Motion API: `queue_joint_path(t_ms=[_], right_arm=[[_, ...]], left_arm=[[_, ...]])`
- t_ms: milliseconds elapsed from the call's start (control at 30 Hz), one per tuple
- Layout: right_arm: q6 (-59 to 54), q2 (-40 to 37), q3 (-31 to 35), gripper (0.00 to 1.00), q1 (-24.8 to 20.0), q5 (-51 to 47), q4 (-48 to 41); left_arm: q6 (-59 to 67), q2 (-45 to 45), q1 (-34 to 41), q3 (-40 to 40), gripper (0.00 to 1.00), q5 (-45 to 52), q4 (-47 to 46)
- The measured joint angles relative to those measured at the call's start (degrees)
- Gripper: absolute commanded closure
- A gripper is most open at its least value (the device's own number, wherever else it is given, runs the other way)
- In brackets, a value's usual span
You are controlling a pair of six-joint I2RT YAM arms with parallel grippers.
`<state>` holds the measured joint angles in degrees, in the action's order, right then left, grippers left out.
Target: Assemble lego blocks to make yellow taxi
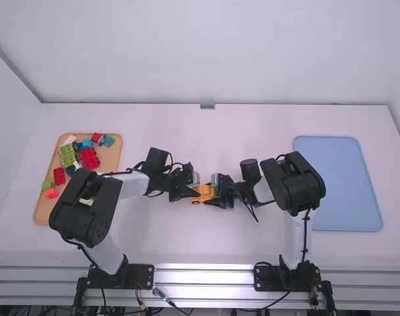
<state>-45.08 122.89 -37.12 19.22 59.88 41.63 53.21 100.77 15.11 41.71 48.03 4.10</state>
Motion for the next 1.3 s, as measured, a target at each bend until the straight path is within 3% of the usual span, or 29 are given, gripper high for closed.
queue_joint_path(t_ms=[267, 1300], right_arm=[[0.09, 0.00, 0.00, 0.44, 0.00, -0.07, 0.04], [-0.07, -0.02, 0.00, 0.44, -1.03, -0.04, 0.15]], left_arm=[[1.16, 0.00, 0.17, 2.38, 0.98, -1.62, -5.42], [-0.31, -0.07, 3.61, 2.23, 0.98, -6.21, -1.16]])
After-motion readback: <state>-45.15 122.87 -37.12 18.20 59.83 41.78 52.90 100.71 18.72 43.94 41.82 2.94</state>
